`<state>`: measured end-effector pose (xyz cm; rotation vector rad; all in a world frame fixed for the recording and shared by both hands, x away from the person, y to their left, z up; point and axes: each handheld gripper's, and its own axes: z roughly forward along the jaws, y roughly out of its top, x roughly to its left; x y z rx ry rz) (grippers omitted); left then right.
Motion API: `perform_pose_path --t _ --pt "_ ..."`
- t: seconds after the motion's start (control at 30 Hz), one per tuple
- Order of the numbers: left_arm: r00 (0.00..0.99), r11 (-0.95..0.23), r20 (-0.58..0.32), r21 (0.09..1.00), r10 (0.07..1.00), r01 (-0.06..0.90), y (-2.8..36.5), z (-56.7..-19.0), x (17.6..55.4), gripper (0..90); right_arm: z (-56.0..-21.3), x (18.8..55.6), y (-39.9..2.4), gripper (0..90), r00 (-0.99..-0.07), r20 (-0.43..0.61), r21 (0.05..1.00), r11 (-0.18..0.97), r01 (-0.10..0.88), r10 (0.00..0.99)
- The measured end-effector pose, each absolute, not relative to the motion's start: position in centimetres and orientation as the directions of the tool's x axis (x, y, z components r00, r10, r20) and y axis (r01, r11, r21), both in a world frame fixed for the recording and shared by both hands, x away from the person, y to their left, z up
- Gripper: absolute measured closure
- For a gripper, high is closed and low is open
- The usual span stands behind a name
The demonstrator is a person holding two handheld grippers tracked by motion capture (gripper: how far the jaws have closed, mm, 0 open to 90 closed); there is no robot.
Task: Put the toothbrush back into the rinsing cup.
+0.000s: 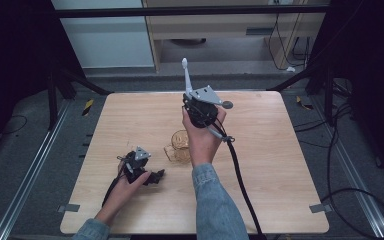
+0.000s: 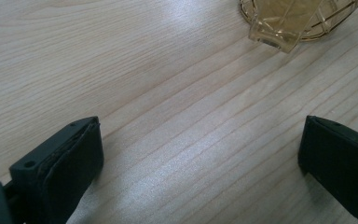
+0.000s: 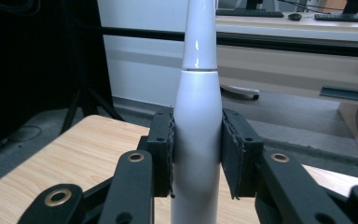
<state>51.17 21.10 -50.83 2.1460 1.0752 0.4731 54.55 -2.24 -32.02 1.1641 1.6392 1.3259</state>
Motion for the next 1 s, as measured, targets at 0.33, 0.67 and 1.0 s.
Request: perform_pose_path --t 0.33,0.67,1.0 --pt "0.594 -0.427 0.018 0.712 0.805 0.558 21.1 -50.8 51.2 0.0 -33.4 53.7 0.2 66.8 -0.356 0.015 0.984 0.048 0.170 0.934" --pt "0.593 -0.425 0.017 0.713 0.805 0.557 21.1 -50.8 51.2 0.0 -35.3 53.9 0.7 66.8 -0.372 0.030 0.978 0.049 0.201 0.928" --pt "0.593 -0.426 0.018 0.713 0.805 0.557 21.1 -50.8 51.2 0.0 -37.0 54.2 0.4 66.8 -0.388 0.031 0.973 0.061 0.222 0.921"
